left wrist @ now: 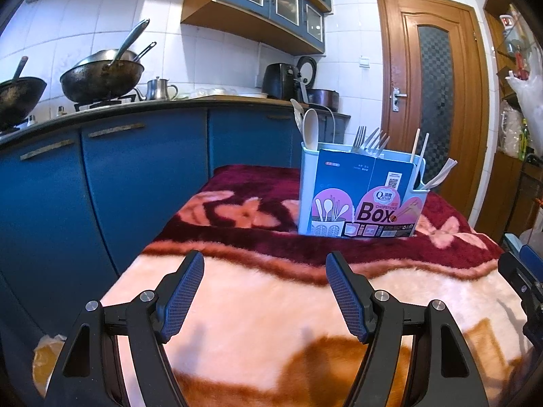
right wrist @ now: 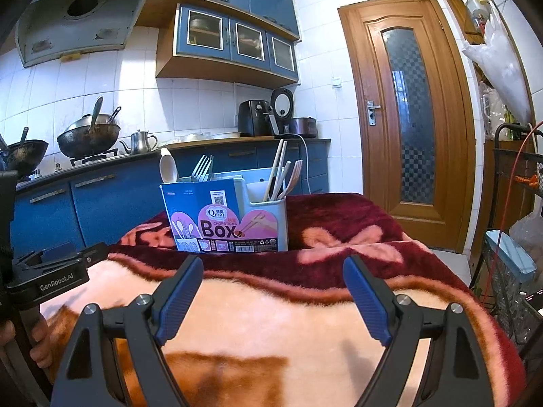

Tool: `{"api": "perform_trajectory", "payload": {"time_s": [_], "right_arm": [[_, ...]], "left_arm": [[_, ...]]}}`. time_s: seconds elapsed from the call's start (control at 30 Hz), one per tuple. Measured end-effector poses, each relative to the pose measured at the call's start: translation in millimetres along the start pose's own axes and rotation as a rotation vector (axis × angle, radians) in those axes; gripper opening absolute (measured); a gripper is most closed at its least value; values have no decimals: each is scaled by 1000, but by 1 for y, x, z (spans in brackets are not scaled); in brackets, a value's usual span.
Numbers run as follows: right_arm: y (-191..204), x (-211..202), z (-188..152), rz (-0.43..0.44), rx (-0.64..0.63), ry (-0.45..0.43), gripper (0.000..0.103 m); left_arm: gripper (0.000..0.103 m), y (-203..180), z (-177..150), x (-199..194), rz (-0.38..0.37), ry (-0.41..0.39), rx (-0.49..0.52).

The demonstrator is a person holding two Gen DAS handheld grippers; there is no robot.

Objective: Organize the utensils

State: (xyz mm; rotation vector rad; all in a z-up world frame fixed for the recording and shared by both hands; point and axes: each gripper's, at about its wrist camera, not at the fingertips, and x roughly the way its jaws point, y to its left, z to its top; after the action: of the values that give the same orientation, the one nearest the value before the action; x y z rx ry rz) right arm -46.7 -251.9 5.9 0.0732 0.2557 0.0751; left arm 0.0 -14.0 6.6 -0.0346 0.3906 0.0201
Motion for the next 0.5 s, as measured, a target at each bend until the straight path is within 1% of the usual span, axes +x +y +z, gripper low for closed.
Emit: {"api": "perform_trajectory", "payload": {"time_s": [0.5], "right_arm": [[0, 0, 0, 0, -1, 0, 87]], "left_arm": [[75, -1, 0, -2, -6, -8, 5]]}}
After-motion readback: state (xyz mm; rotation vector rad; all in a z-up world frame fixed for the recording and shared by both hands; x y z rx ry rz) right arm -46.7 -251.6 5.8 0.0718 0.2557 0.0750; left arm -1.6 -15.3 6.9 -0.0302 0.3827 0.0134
